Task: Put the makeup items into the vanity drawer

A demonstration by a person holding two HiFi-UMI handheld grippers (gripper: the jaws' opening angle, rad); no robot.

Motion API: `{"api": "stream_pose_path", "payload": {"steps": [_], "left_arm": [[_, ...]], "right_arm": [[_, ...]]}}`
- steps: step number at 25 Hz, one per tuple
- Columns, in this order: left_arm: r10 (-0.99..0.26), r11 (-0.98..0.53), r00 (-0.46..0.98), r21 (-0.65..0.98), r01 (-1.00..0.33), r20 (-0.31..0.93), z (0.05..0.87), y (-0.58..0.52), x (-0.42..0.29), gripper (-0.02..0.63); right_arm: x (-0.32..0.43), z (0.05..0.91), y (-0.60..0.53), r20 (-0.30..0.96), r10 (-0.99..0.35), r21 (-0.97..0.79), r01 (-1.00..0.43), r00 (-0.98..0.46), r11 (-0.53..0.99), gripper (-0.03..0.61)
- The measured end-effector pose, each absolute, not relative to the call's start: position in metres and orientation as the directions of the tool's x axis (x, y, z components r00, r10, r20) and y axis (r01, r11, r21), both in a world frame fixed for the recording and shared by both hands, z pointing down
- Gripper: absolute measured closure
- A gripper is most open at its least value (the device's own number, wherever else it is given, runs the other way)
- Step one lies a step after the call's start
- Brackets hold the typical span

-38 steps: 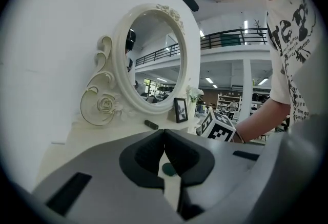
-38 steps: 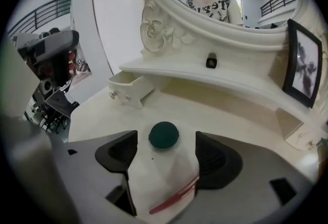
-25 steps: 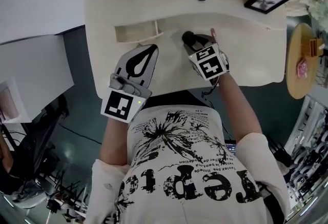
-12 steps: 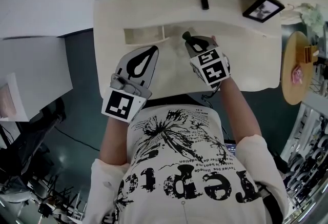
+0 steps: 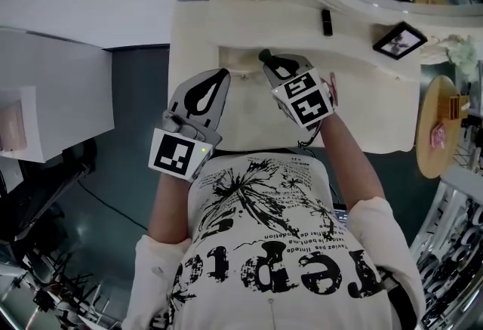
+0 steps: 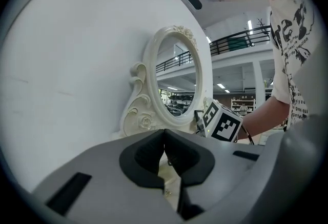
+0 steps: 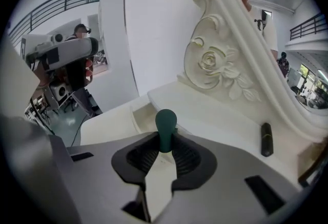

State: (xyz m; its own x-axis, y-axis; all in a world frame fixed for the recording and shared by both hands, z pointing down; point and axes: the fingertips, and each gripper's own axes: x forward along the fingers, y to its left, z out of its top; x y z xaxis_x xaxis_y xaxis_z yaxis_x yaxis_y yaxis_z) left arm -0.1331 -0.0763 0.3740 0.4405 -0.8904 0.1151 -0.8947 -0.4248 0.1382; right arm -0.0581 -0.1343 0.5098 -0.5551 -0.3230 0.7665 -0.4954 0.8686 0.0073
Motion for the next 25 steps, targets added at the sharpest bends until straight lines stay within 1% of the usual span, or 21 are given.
{"api": "stream_pose_path", "payload": {"steps": [6, 8, 12, 19, 21, 23, 25], "left_arm": [[-0.91, -0.38, 0.395, 0.128, -0.916, 0.123, 0.378, -0.067, -0.175, 0.6], [-0.909, -0.378, 0.391, 0.109, -0.919, 0.145, 0.383, -0.062, -0.189, 0.6], [-0.919, -0.361, 0.376, 0.126, -0.924, 0.12, 0.382, -0.063, -0.205, 0.6], [-0.911, -0.389, 0.403, 0.135, -0.911, 0.09, 0.382, -0.071, -0.211, 0.6], [-0.905, -0.403, 0.416, 0.134, -0.905, 0.087, 0.383, -0.073, -0.208, 0.6], [-0.894, -0.423, 0.436, 0.119, -0.898, 0.106, 0.387, -0.072, -0.204, 0.6], [-0.877, -0.451, 0.46, 0.096, -0.888, 0.138, 0.393, -0.069, -0.198, 0.6]], "right_arm": [[-0.102, 0.528, -0.123, 0.812, -0.232, -0.028, -0.432, -0.536, 0.902, 0.471], [-0.112, 0.534, -0.12, 0.825, -0.206, -0.054, -0.435, -0.527, 0.899, 0.466], [-0.12, 0.539, -0.121, 0.845, -0.181, -0.094, -0.473, -0.504, 0.876, 0.457], [-0.115, 0.543, -0.129, 0.863, -0.184, -0.109, -0.528, -0.471, 0.842, 0.353], [-0.111, 0.542, -0.129, 0.853, -0.194, -0.124, -0.549, -0.484, 0.826, 0.282], [-0.107, 0.537, -0.13, 0.836, -0.222, -0.129, -0.573, -0.501, 0.809, 0.256], [-0.102, 0.53, -0.128, 0.82, -0.245, -0.137, -0.592, -0.517, 0.794, 0.253]]}}
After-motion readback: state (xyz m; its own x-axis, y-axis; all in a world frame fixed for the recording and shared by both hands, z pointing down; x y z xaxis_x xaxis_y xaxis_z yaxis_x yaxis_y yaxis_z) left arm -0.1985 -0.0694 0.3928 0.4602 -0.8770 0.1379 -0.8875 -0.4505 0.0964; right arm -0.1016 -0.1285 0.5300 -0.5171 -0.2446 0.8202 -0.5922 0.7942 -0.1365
